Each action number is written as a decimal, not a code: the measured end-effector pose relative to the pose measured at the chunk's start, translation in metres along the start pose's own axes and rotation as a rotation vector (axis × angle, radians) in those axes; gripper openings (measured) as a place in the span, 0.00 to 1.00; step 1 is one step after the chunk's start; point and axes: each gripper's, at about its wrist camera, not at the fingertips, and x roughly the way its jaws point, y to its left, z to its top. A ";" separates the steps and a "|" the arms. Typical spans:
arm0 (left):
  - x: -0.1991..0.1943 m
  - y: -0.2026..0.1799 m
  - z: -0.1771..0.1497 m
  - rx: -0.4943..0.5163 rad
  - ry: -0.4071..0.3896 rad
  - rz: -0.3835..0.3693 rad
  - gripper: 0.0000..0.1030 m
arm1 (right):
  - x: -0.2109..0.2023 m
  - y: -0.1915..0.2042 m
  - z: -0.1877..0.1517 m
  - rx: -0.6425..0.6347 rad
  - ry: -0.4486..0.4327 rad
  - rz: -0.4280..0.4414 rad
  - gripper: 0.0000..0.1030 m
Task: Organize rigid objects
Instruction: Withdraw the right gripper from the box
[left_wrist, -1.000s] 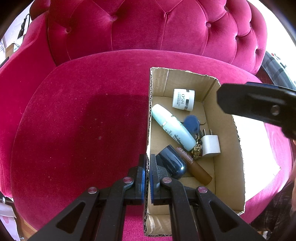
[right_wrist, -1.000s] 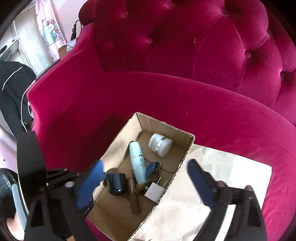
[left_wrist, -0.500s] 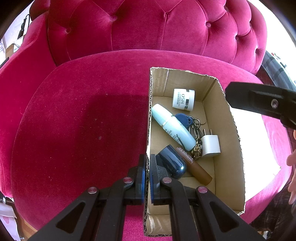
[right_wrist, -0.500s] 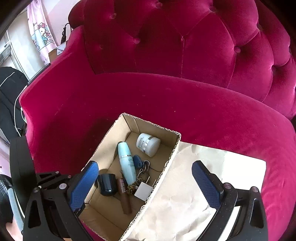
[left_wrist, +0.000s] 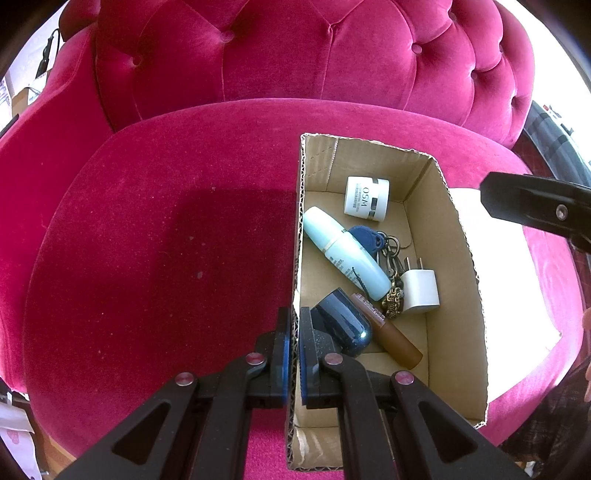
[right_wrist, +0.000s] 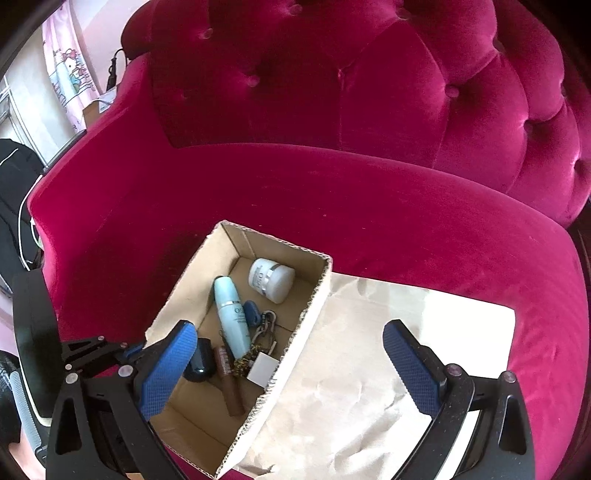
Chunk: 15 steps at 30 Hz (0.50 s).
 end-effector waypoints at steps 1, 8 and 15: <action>0.000 0.000 0.000 0.001 0.000 0.001 0.03 | -0.002 -0.002 -0.001 0.003 -0.001 -0.006 1.00; -0.003 -0.004 -0.001 0.003 0.000 0.009 0.03 | -0.011 -0.015 -0.010 0.025 -0.001 -0.047 1.00; -0.004 -0.003 -0.003 0.008 0.002 0.020 0.03 | -0.014 -0.028 -0.015 0.050 0.004 -0.077 1.00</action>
